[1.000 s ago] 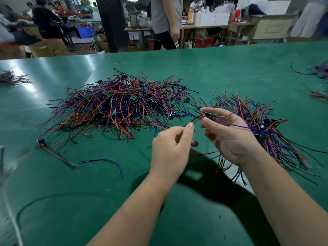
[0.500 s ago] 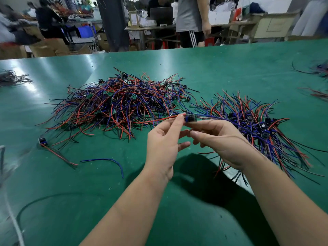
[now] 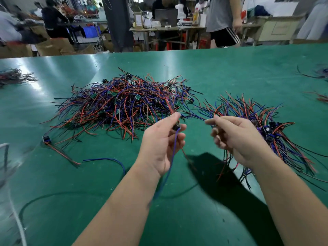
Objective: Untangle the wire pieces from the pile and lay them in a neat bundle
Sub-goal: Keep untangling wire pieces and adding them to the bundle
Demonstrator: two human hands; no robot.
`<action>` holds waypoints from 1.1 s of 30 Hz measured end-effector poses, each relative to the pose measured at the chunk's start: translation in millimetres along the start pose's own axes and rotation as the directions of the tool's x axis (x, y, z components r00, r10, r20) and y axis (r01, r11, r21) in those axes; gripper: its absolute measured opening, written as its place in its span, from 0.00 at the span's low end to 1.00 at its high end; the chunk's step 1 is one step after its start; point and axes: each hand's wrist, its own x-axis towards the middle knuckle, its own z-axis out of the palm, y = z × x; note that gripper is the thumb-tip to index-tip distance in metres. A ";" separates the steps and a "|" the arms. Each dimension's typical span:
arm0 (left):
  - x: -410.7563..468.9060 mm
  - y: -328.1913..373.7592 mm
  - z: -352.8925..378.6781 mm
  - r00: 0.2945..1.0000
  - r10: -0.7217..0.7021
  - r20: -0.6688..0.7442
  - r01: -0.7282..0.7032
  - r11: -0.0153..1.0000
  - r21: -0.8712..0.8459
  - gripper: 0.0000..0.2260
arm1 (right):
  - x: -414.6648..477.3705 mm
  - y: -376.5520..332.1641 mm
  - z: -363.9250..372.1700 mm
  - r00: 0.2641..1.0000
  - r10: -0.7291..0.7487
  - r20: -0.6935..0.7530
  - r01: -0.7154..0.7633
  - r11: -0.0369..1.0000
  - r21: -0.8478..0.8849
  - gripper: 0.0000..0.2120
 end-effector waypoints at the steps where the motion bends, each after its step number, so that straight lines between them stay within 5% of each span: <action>1: -2.0 -1.8 2.5 0.999 0.035 0.038 -0.038 0.996 0.087 0.12 | -3.3 -1.8 4.1 0.992 0.049 0.116 -0.060 0.994 0.092 0.14; 4: -4.8 -10.1 2.5 0.981 0.112 0.157 -0.153 0.949 0.277 0.40 | -12.7 -2.4 14.1 0.932 0.090 0.350 -0.147 0.979 0.139 0.14; 8: -5.6 -14.6 -2.3 0.957 0.162 0.241 -0.255 0.868 0.426 0.45 | -15.8 -2.9 15.7 0.916 0.120 0.383 -0.177 0.977 0.118 0.06; 11: -4.8 -15.5 -1.0 0.967 0.143 0.211 -0.226 0.863 0.451 0.40 | -13.4 -1.8 14.0 0.937 0.104 0.334 -0.160 0.976 0.146 0.04; 17: -0.4 -24.5 -0.1 0.982 0.116 0.148 -0.166 0.906 0.390 0.12 | -8.4 1.0 15.4 0.972 0.108 0.209 -0.146 0.973 0.176 0.08; 23: -2.3 -24.4 -2.3 0.967 -0.110 0.228 -0.022 0.861 0.508 0.04 | 3.2 1.2 3.3 0.990 0.133 -0.040 -0.125 0.978 0.169 0.02; 28: -11.0 -24.4 -5.0 0.855 -0.354 0.378 0.036 0.769 0.638 0.01 | 12.1 0.0 -20.8 0.957 0.108 -0.269 -0.049 0.975 0.217 0.05; 33: -13.2 -21.0 -5.6 0.819 -0.424 0.387 0.024 0.699 0.715 0.04 | 11.7 1.1 -23.1 0.944 0.057 -0.325 0.009 0.980 0.198 0.06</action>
